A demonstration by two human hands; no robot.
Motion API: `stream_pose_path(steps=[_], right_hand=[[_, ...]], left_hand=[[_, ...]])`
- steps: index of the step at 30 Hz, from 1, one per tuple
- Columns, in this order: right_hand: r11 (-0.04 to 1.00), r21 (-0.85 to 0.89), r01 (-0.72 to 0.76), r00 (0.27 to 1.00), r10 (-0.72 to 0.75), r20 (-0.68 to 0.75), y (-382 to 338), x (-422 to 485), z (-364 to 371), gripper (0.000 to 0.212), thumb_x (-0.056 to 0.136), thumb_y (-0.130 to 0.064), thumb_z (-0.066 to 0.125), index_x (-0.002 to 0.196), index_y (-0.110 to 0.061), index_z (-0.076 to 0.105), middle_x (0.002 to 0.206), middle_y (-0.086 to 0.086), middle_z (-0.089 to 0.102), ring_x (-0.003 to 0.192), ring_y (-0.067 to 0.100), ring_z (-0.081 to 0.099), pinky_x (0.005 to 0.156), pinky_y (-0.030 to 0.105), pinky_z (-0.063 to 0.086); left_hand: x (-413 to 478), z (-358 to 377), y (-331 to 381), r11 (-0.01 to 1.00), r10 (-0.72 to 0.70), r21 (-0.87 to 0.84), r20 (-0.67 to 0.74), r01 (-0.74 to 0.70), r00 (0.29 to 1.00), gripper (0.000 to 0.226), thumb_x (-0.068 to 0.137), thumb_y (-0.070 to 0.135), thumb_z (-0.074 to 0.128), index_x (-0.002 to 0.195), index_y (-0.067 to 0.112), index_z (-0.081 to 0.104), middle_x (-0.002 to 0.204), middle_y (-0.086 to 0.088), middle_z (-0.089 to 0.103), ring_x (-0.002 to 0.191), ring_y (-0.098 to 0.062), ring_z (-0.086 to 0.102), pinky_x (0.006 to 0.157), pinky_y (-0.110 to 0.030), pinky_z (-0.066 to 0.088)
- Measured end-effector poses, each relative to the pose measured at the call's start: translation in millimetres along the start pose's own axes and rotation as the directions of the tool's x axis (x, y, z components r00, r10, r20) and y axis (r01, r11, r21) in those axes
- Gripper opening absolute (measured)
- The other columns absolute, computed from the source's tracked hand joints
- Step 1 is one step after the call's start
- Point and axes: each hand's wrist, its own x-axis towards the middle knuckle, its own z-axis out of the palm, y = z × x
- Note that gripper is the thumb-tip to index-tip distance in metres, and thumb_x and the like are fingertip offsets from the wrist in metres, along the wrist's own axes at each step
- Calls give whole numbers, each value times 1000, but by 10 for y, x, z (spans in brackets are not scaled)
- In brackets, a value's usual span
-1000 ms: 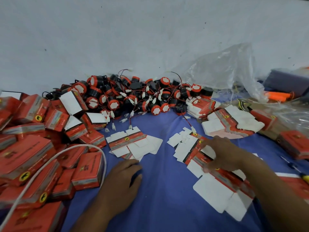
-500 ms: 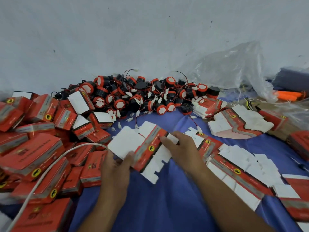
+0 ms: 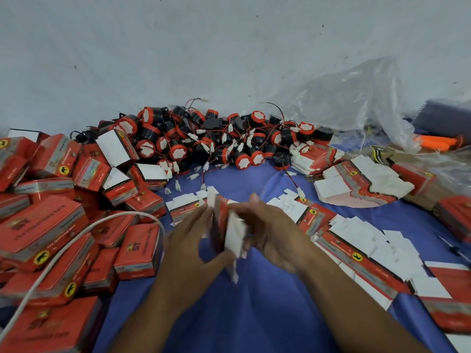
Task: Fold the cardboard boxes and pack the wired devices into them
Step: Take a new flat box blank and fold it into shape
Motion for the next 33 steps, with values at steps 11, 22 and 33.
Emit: stream_pose_path(steps=[11,22,33], right_hand=[[877,-479,35,997,1,74,79,-23,120,80,73,-48,77,143,-55,39,141,-28,49,135,0,44,111,41,45],[573,-801,173,971,-234,43,36,-36,-13,53,83,-15,73,133,-21,59,115,-17,66,99,-9,60,80,12,48],[647,-709,280,911,-413,-17,160,-12,187,68,91,11,57,136,-35,36,132,-19,47,113,-20,48,88,2,38]], left_hand=[[-80,20,234,919,22,-391,-87,-54,996,65,90,21,64,144,41,34,128,26,54,108,-4,64,81,-15,53],[-136,-106,221,863,13,-504,87,33,996,93,69,9,68,146,39,24,111,17,50,110,-7,57,88,-16,52],[-28,-102,195,896,-255,-420,-220,144,942,33,79,63,69,80,31,61,136,1,41,123,-1,45,86,-8,45]])
